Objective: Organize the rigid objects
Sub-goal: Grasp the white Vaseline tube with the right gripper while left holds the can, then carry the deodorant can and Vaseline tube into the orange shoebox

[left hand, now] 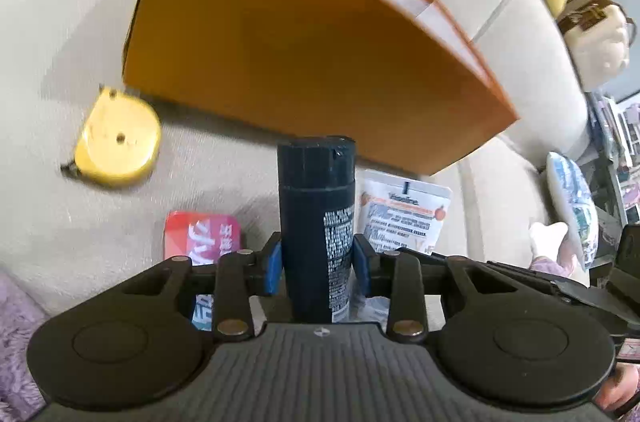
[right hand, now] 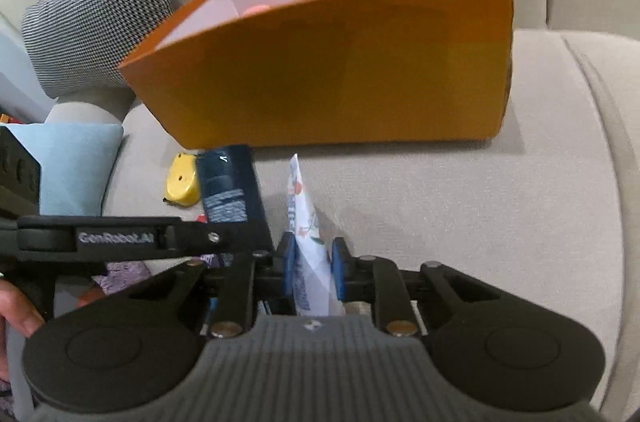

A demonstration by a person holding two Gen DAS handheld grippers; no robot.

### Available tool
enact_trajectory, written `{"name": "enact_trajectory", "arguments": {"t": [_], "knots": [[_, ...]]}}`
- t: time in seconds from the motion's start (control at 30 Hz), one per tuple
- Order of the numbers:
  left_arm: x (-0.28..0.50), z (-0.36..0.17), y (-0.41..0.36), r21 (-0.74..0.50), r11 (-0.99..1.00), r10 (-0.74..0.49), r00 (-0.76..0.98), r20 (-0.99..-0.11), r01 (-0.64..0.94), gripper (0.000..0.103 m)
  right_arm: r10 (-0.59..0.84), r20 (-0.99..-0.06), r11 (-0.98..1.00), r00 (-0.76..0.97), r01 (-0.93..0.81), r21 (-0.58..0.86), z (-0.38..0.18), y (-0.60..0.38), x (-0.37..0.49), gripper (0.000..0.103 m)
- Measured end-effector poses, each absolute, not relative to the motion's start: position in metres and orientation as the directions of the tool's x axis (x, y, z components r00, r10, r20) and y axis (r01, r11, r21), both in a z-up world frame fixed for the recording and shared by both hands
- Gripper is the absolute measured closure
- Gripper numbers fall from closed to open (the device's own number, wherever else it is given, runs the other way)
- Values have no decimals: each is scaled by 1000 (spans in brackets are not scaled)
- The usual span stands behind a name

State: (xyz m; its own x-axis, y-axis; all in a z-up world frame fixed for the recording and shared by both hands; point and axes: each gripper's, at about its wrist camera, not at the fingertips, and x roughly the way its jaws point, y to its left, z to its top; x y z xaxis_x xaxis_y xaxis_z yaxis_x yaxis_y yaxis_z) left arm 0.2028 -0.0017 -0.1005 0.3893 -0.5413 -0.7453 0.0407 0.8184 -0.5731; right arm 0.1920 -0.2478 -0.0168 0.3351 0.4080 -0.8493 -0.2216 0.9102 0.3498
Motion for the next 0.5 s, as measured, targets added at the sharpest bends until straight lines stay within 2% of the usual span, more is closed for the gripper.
{"name": "enact_trajectory", "arguments": {"t": [0.33,0.5], "knots": [[189,-42,7,-559,817,-541,524,-658,141,63,404,-769,912,495,-278,300,31,-236,188,85],[197,8,15,-542,813,-548,597,-586,214,63,408,-714,910,569,-313,271,69,-233,199,85]]}}
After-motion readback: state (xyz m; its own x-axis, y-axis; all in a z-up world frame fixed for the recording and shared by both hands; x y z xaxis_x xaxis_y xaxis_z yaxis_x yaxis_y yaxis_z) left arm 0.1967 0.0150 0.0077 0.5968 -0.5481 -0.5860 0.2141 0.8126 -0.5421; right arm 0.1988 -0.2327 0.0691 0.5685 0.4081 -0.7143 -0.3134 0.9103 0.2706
